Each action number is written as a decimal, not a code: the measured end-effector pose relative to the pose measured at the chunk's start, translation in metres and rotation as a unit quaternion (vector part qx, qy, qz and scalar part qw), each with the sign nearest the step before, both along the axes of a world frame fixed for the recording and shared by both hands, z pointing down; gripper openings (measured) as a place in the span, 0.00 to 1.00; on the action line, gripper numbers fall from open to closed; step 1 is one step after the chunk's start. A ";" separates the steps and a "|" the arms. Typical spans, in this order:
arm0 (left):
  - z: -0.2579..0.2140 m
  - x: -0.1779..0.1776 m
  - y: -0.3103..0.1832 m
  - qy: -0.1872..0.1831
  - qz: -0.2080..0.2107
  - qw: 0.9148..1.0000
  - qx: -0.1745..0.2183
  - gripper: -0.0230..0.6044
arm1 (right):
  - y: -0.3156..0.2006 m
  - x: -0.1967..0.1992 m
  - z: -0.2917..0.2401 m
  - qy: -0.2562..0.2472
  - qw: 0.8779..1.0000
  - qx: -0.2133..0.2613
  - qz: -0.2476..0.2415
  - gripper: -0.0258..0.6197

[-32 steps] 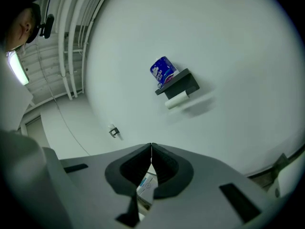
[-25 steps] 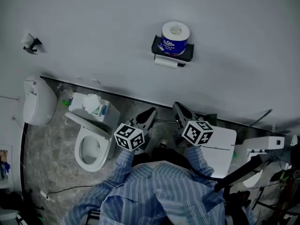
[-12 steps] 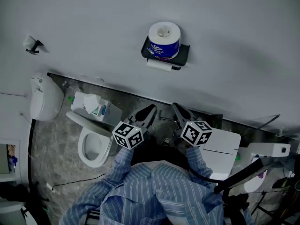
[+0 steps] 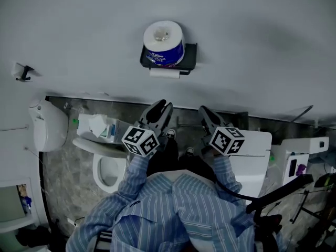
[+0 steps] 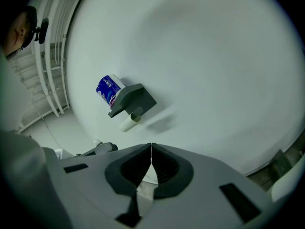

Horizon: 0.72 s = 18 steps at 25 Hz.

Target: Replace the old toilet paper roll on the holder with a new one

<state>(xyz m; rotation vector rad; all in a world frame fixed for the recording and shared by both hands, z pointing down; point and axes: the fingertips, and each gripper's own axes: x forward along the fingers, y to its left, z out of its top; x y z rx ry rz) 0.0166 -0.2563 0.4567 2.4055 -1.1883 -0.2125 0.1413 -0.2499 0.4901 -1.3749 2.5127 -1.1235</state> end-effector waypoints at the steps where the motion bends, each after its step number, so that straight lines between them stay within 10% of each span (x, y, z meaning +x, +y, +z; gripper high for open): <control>1: -0.002 0.001 -0.006 0.009 0.008 1.000 -0.003 0.21 | -0.005 0.002 -0.002 0.001 1.000 0.002 0.009 0.05; 10: -0.008 -0.009 -0.057 0.148 0.069 0.984 -0.078 0.46 | -0.041 -0.028 -0.015 0.003 1.000 0.008 0.015 0.05; 18: -0.007 -0.032 -0.100 0.305 0.063 0.939 -0.144 0.46 | -0.057 -0.051 -0.010 0.012 1.000 -0.004 0.008 0.05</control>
